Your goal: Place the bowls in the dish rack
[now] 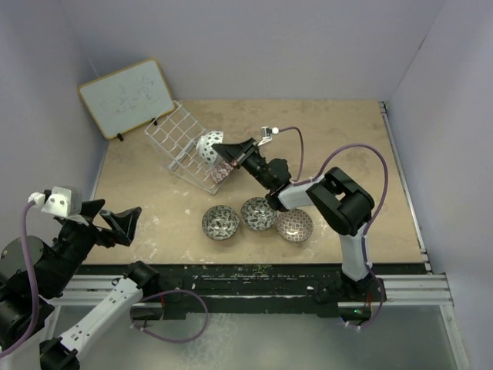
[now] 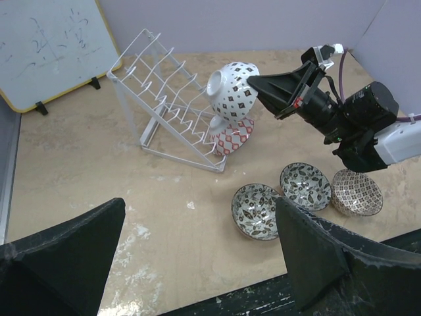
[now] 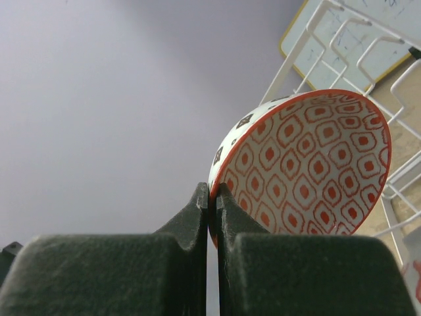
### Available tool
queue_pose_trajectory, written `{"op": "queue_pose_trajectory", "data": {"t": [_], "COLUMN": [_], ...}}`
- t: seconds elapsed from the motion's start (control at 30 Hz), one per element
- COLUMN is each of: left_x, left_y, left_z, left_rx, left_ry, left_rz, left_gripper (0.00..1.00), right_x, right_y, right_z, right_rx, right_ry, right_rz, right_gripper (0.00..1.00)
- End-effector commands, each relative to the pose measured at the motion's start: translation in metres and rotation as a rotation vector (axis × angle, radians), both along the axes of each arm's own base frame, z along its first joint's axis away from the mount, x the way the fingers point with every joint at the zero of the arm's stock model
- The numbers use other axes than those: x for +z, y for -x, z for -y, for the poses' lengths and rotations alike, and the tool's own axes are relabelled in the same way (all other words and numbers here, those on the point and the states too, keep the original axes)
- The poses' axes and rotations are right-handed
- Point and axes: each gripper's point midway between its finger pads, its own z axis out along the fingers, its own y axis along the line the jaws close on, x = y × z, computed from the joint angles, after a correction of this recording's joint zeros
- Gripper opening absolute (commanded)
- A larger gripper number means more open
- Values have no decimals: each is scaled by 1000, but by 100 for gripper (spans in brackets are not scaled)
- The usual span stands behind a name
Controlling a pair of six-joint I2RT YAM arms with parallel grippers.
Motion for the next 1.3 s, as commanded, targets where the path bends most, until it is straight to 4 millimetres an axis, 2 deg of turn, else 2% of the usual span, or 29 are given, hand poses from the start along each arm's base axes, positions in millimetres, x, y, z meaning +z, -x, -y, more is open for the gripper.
{"op": "queue_pose_trajectory", "data": {"t": [0.0,0.2,0.43,0.7,1.27], "left_x": [9,8,7,9,12], "left_y": [4,6,9,12,14], "left_z": [-5,-6,-7,-11,-13], "left_rx": [12,11,6,16,18], "left_ry": [11,12,9,7,13], "left_rz": [31,32,27,33,38], "left_gripper": [99,99,99,99,99], "right_x": [117,98,89,70,53], "right_y": [30,22,19,11,1], "right_z": [40,30,20,15,14], "right_rx": [-45,-36,-27,-27,-29], "right_ry": [-368,-376,-383,-371,-400], "right_rz": [322,257,237,194,116], "right_gripper": [0,0,0,0,0]}}
